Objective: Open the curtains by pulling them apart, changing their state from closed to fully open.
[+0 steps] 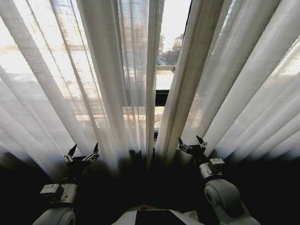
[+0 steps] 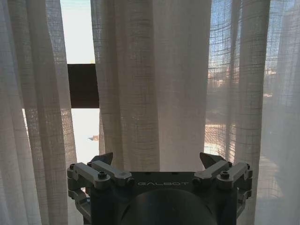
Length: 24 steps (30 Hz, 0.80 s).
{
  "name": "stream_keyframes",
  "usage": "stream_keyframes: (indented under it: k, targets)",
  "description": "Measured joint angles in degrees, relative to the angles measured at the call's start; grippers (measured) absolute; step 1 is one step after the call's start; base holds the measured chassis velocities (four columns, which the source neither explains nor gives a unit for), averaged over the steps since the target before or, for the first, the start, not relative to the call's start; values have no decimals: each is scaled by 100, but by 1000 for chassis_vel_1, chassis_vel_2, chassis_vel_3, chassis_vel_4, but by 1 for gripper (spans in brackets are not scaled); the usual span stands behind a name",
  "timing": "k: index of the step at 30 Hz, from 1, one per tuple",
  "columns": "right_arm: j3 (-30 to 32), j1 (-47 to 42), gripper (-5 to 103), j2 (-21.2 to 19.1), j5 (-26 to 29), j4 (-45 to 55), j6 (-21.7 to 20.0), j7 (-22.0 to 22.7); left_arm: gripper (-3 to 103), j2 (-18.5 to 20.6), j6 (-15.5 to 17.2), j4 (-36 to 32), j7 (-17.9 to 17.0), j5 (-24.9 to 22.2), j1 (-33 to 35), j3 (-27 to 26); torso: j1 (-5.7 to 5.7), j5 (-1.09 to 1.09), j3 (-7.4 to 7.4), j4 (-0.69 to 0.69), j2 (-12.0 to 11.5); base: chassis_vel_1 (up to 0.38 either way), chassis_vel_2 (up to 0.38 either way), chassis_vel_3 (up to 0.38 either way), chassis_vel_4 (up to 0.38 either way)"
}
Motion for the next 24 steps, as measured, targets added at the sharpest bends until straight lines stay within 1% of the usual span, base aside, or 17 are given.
stream_keyframes:
  k: [3,5,6,10,13,15,19,21,24]
  targets:
    - [-100,474,100,-102,172,-404,-15,168,100,-14,25,-60,-1,10,23,-26,-3,-1,-1,0,3,-16,-102,-1,92]
    - [-123,564,100,-111,185,-483,-14,199,100,-18,29,-68,-3,15,26,-31,-3,-2,-1,0,3,-23,-61,-10,94]
    - [-184,814,100,-116,209,-702,-12,289,100,-32,38,-76,-3,45,31,-33,-2,-2,-1,1,2,0,0,0,0]
    - [-275,1195,100,-133,320,-1060,-7,445,100,-79,44,-97,-8,104,37,-28,3,-8,1,2,-1,0,9,1,-14]
    - [-392,1617,100,-275,670,-1514,0,616,100,-160,48,-161,-9,128,67,-44,6,-7,2,1,-2,4,47,10,-26]
    - [-416,1686,100,-306,727,-1580,2,629,100,-172,48,-165,-9,128,71,-51,6,-6,2,1,-2,0,0,0,0]
    - [-727,2285,100,-508,1059,-2061,12,765,100,-290,48,-171,-11,170,77,-56,2,-4,1,0,0,0,0,0,0]
    - [-772,2365,100,-518,1100,-2117,12,793,100,-311,47,-171,-11,183,81,-48,2,-4,1,-1,0,0,0,0,0]
    - [-1096,2890,100,-459,1301,-2528,84,972,100,-400,34,-172,12,257,112,-17,3,-6,1,1,-1,0,0,0,0]
